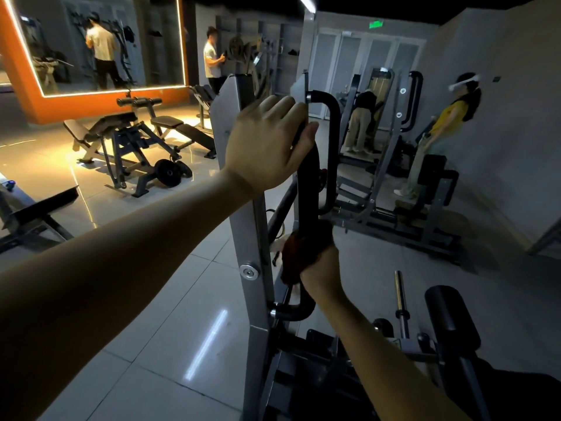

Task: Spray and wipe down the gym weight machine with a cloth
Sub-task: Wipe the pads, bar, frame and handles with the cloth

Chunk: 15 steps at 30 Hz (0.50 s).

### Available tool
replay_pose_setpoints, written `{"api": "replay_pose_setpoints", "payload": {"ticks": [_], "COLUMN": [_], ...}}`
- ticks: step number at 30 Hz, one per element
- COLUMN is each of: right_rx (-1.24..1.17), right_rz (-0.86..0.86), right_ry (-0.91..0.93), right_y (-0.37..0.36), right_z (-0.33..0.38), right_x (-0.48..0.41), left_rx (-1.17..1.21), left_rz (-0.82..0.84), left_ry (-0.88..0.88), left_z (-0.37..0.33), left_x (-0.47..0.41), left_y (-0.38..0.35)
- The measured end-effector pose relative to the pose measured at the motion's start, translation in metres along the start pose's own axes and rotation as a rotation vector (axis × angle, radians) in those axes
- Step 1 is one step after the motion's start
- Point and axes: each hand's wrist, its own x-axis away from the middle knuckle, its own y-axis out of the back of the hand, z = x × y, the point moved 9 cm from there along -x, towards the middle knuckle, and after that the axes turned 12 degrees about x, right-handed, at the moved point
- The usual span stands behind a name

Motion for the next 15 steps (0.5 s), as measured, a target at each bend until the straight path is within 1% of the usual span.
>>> {"api": "replay_pose_setpoints", "payload": {"ticks": [3, 4, 6, 7, 8, 9, 10, 11, 12, 15], "right_rx": [0.001, -0.009, 0.142, 0.115, 0.014, -0.004, 0.019, -0.025, -0.171, -0.289], "right_rz": [0.136, 0.157, 0.118, 0.107, 0.132, 0.149, 0.137, 0.105, 0.069, -0.042], "right_ry": [-0.145, -0.179, -0.174, -0.179, -0.221, -0.229, -0.19, -0.149, -0.116, 0.011], "right_y": [-0.024, -0.032, -0.032, -0.031, -0.032, -0.029, -0.022, -0.015, -0.008, 0.019], "right_z": [-0.049, -0.067, -0.085, -0.086, -0.086, -0.076, -0.059, -0.037, -0.014, 0.047], "right_x": [0.027, 0.032, 0.035, 0.034, 0.034, 0.033, 0.031, 0.024, 0.018, -0.009], "left_rx": [-0.004, -0.003, 0.003, 0.002, 0.001, 0.006, 0.008, 0.003, -0.008, -0.046], "left_rz": [0.004, 0.004, 0.002, -0.002, -0.003, 0.002, 0.006, 0.008, 0.008, 0.012], "left_ry": [0.008, 0.008, 0.001, -0.002, -0.004, -0.004, -0.006, -0.007, -0.01, -0.008], "left_z": [0.0, 0.0, -0.001, -0.001, -0.002, -0.003, -0.003, -0.003, -0.004, -0.005], "left_x": [0.001, 0.001, 0.001, 0.001, 0.001, 0.001, 0.001, 0.001, 0.002, 0.003], "left_y": [-0.001, -0.001, 0.0, 0.0, 0.001, 0.001, 0.001, 0.0, 0.0, 0.001]}}
